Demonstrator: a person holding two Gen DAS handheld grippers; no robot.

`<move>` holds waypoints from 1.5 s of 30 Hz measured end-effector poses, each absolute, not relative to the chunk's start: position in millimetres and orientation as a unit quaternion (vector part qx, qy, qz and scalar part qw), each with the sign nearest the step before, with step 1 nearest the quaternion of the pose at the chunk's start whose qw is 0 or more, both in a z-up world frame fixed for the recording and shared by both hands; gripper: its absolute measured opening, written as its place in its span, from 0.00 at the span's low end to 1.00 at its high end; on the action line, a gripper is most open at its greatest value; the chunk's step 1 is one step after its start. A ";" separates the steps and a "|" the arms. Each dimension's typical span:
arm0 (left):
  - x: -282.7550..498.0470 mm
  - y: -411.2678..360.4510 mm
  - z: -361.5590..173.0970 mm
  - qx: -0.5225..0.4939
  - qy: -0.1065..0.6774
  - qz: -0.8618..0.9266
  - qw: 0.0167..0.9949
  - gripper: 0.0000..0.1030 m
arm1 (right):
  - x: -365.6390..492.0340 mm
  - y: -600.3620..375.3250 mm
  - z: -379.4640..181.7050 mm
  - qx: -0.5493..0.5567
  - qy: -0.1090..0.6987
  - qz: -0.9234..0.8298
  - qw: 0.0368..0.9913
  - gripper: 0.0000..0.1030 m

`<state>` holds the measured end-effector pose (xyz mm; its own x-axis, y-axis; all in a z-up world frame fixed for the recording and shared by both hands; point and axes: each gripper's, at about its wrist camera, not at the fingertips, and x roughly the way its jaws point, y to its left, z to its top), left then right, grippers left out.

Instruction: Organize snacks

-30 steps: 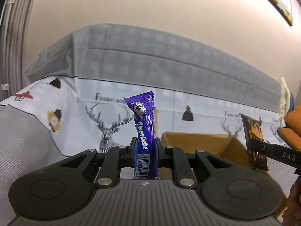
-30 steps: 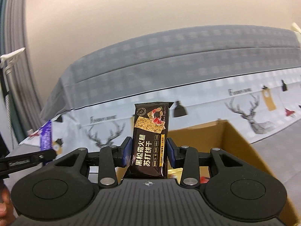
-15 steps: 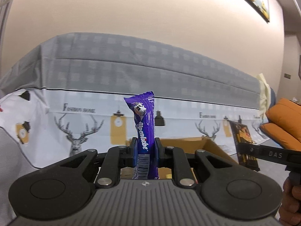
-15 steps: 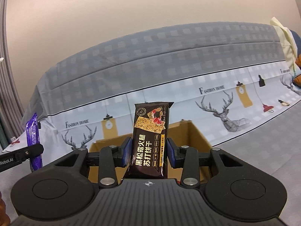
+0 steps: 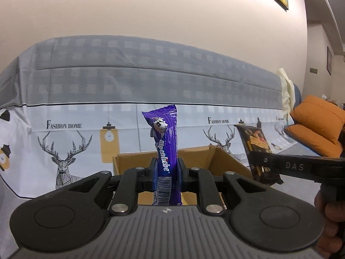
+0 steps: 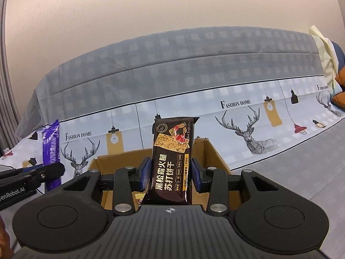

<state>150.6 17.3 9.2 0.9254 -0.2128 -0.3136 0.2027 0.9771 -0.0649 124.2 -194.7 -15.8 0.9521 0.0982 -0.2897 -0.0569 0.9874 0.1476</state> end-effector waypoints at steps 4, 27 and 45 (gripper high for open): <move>151.5 9.0 7.0 -0.010 0.159 -0.114 0.981 0.18 | 124.5 -192.2 -15.9 0.061 0.149 0.037 0.986 0.40; 117.6 0.1 -2.7 0.054 0.167 -0.109 0.978 0.92 | 112.2 -187.8 -20.2 0.056 0.182 0.027 0.981 0.96; 26.2 1.0 -23.4 -0.022 0.308 -0.024 0.951 1.00 | -12.8 -237.5 -28.9 0.069 0.189 0.025 0.979 1.00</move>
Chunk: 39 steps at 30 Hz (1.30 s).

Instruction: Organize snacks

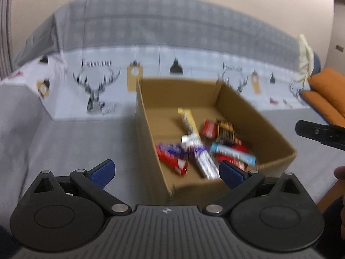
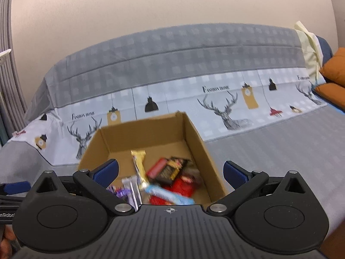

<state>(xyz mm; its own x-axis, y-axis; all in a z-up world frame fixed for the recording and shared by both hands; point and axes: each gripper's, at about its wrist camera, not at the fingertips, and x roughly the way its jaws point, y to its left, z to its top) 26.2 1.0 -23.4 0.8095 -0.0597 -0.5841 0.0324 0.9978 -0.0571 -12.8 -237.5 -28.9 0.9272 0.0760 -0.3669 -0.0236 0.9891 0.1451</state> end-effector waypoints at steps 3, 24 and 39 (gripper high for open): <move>31.9 -10.0 -30.0 -0.001 0.308 -0.019 0.951 1.00 | -13.1 -239.1 -37.0 0.063 0.209 0.019 0.976 1.00; 55.6 -8.4 -40.9 -0.046 0.341 0.010 0.939 1.00 | 15.8 -211.9 -48.6 0.004 0.242 0.010 0.970 1.00; 55.9 -12.8 -41.1 -0.042 0.343 0.010 0.938 1.00 | 15.0 -209.2 -48.5 -0.004 0.241 0.013 0.970 1.00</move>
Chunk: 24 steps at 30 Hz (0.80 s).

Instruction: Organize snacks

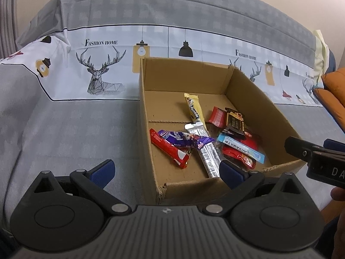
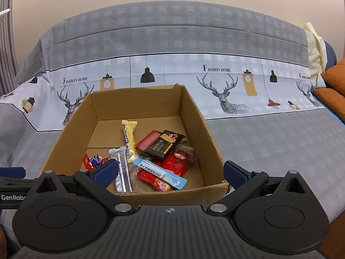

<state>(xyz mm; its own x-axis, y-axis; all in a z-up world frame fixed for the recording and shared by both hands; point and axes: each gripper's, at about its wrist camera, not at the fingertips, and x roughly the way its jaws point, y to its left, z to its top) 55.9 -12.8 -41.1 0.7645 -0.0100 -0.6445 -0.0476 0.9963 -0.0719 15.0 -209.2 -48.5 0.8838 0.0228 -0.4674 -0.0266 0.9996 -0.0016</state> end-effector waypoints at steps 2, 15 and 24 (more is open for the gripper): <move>56.1 -13.2 -41.6 -0.041 0.344 0.010 0.938 1.00 | 15.0 -209.2 -48.6 -0.004 0.241 0.012 0.971 1.00; 56.9 -16.8 -43.8 -0.041 0.348 0.009 0.937 1.00 | 14.9 -208.7 -48.5 -0.005 0.241 0.012 0.970 1.00; 57.6 -18.3 -44.1 -0.042 0.350 0.007 0.936 1.00 | 15.1 -208.7 -49.2 -0.007 0.242 0.011 0.970 1.00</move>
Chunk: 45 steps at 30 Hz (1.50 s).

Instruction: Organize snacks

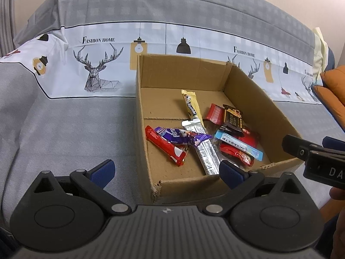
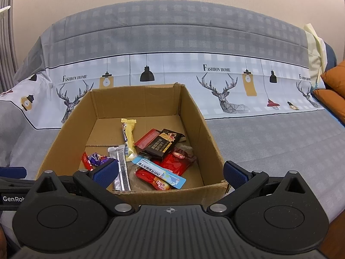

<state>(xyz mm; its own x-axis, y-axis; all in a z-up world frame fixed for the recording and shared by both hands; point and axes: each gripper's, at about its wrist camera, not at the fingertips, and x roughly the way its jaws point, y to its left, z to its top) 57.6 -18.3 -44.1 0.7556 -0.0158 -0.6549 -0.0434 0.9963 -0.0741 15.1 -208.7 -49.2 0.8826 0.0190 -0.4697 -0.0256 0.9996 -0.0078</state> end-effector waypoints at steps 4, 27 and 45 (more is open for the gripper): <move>57.2 -18.6 -43.9 -0.041 0.348 0.007 0.937 1.00 | 14.9 -208.5 -49.0 -0.008 0.242 0.011 0.970 1.00; 58.0 -20.2 -43.5 -0.044 0.351 0.004 0.935 1.00 | 15.8 -206.9 -50.1 -0.011 0.244 0.012 0.970 1.00; 59.3 -21.3 -45.9 -0.044 0.354 0.000 0.934 1.00 | 18.1 -206.0 -52.7 -0.013 0.246 0.012 0.969 1.00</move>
<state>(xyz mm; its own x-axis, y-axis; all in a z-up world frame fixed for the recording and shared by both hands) 59.3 -21.3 -45.9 0.7498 -0.0315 -0.6609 -0.0304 0.9962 -0.0819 18.1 -206.0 -52.7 0.8789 0.0167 -0.4767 -0.0297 0.9994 -0.0197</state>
